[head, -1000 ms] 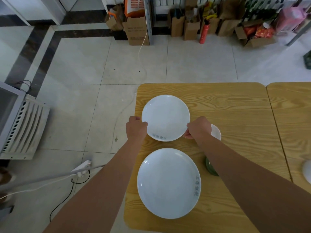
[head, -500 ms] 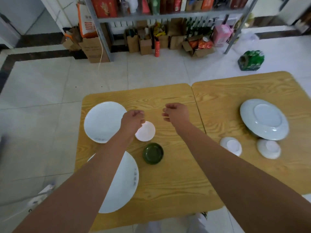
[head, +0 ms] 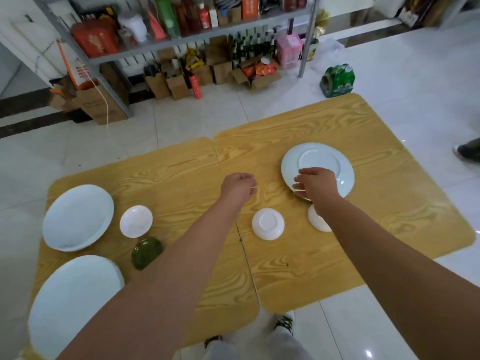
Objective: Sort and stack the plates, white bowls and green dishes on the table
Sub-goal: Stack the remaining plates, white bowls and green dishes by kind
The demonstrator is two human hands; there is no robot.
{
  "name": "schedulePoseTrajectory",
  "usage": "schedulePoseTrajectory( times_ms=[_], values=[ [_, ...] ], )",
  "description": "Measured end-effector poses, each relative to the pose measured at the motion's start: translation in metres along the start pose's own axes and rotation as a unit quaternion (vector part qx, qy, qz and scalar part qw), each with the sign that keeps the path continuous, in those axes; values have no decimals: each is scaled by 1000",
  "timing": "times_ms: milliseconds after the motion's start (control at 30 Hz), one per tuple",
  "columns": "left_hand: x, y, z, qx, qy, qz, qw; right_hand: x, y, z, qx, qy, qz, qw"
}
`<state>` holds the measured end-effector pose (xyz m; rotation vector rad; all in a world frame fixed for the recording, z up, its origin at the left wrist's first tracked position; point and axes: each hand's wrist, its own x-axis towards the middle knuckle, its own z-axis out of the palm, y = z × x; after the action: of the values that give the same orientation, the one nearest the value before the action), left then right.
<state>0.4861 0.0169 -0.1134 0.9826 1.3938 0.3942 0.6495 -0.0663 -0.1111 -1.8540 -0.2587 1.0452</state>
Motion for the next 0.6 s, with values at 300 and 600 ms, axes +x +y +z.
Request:
schedulePoseTrajectory(
  times_ms=[300, 600],
  values=[
    [43, -2, 95, 115, 15, -61, 991, 86, 7, -113, -80, 40, 73, 993],
    [78, -15, 127, 203, 30, -56, 977, 136, 35, -133, -114, 61, 75, 989]
  ],
)
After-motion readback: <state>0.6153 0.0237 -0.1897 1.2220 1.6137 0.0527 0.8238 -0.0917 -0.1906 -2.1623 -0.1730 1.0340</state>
